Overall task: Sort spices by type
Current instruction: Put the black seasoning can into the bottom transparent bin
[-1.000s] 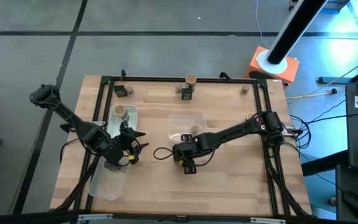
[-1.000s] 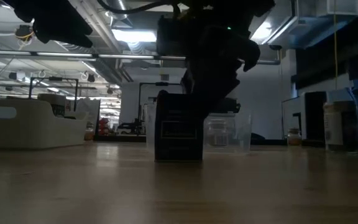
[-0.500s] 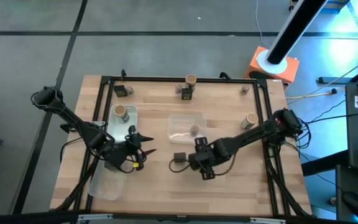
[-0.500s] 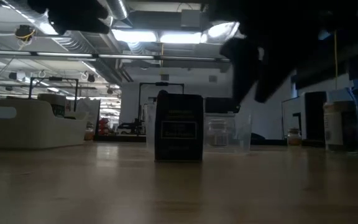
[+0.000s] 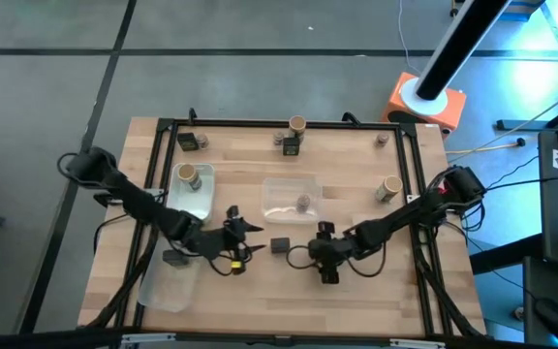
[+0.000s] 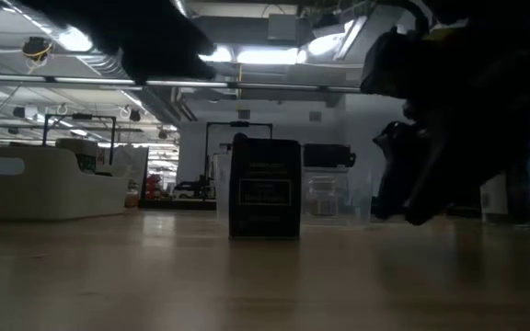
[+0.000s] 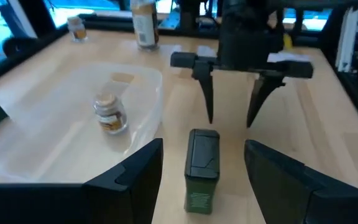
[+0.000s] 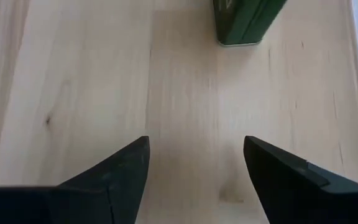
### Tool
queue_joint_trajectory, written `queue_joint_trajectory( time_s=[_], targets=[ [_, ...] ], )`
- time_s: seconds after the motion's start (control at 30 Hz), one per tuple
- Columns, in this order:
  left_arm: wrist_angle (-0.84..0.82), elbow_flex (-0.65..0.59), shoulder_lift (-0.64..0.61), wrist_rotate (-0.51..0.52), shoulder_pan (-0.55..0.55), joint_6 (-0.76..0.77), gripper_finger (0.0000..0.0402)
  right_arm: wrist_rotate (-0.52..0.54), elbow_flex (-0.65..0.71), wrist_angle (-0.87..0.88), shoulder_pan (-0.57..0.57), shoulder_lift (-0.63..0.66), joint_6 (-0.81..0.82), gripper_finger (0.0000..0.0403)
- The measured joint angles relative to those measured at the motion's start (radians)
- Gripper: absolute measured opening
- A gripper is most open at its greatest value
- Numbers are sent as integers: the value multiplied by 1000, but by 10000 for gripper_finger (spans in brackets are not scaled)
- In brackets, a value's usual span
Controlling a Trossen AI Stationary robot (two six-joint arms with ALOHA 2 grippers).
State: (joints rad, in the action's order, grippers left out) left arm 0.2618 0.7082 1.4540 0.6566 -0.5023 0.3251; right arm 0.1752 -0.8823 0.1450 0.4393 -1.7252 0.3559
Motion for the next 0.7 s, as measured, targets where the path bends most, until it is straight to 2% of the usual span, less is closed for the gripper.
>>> queue_joint_trajectory(
  time_s=[0.17,0.4,0.7],
  targets=[
    [81,0,91,-54,54,10,210,32,45,-80,0,0,6,261],
    [160,0,167,-133,97,5,210,138,56,-99,-1,0,6,261],
    [200,0,231,-184,100,-28,210,155,56,-98,-1,0,6,261]
  ],
)
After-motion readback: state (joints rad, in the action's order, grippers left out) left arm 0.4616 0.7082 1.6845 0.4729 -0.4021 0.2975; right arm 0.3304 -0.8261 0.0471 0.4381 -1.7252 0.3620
